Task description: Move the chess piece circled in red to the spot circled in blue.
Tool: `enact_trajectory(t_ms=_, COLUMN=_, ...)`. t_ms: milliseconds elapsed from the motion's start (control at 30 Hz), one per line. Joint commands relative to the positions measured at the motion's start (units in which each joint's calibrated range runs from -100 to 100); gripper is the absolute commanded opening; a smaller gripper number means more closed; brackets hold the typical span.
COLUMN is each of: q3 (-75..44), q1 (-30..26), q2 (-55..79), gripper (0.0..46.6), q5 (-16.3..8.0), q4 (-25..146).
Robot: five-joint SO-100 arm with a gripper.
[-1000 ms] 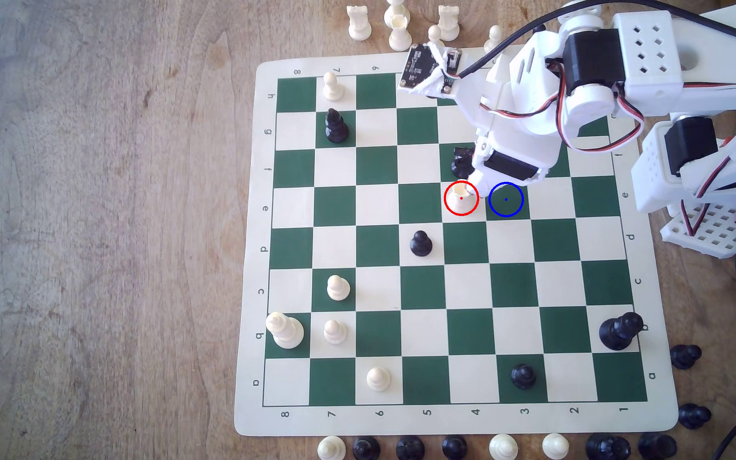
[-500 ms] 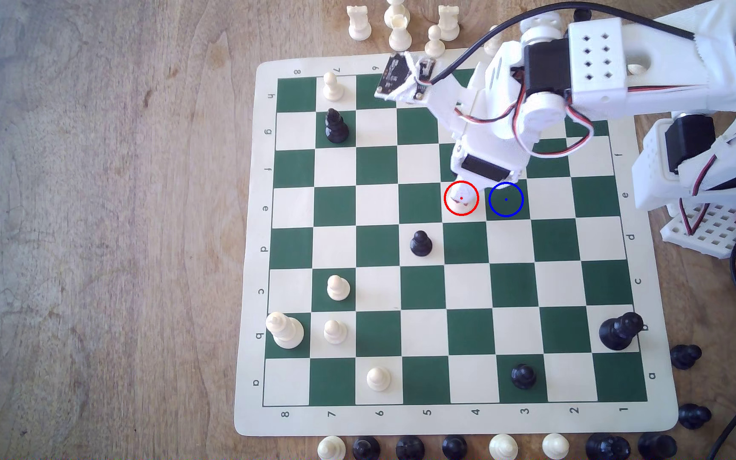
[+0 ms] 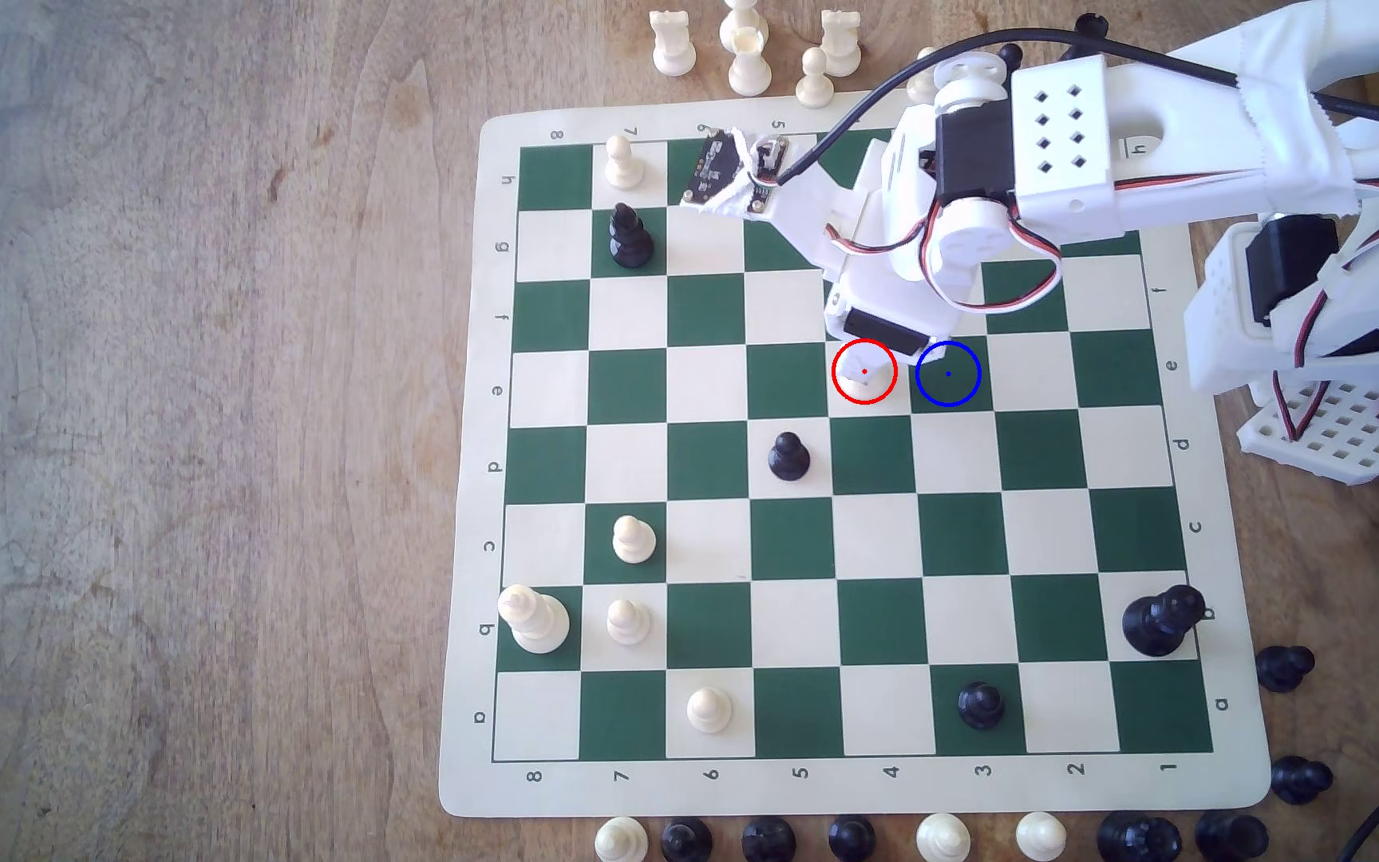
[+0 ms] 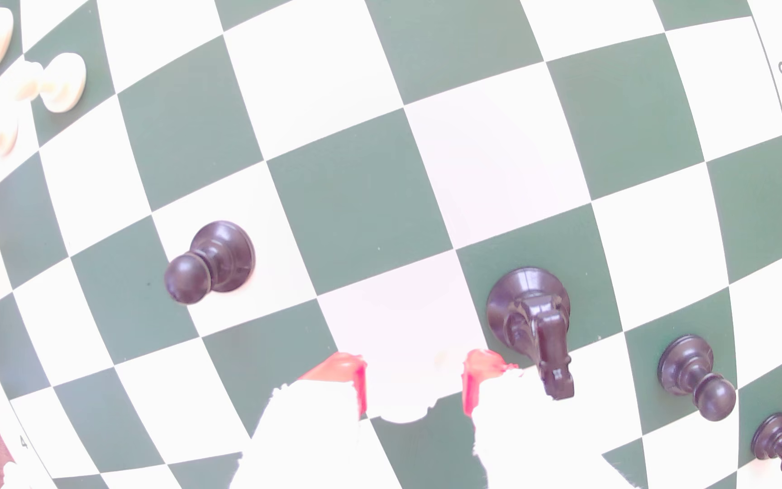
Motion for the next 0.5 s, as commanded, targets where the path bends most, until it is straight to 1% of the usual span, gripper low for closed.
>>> enact_trajectory(t_ms=0, q3=-2.37, q1=-0.49, q2=-0.09, gripper=11.0, q5=-0.1, q4=-0.75)
enact_trajectory(t_ms=467, q3=-2.37, q1=-1.12, q2=2.03, gripper=10.7, q5=0.05, q4=-0.75)
